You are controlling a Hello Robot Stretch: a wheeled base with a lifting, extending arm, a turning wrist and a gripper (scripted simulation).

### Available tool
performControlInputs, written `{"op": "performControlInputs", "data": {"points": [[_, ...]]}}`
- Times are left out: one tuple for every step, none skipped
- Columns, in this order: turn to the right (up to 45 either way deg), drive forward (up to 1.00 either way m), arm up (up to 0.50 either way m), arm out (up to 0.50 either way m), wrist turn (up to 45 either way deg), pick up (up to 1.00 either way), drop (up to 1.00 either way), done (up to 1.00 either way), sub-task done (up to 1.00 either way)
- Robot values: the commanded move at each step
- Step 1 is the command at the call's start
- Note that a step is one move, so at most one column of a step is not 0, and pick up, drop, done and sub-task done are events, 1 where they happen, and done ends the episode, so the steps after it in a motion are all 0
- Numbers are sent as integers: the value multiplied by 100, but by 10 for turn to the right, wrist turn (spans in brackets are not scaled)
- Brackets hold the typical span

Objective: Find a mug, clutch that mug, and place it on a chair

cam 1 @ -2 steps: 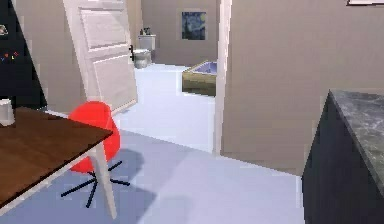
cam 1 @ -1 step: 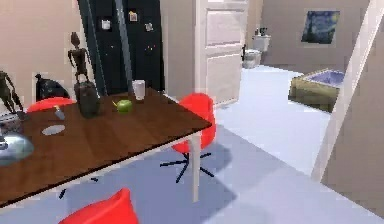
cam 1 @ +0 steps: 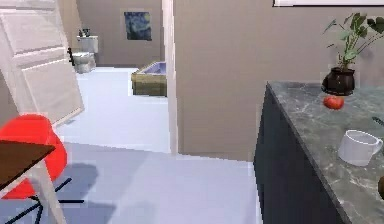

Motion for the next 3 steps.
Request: {"op": "performControlInputs", "data": {"points": [[90,0,0,0,0,0,0,0,0],[0,90,0,0,0,0,0,0,0],[0,0,50,0,0,0,0,0,0]]}}
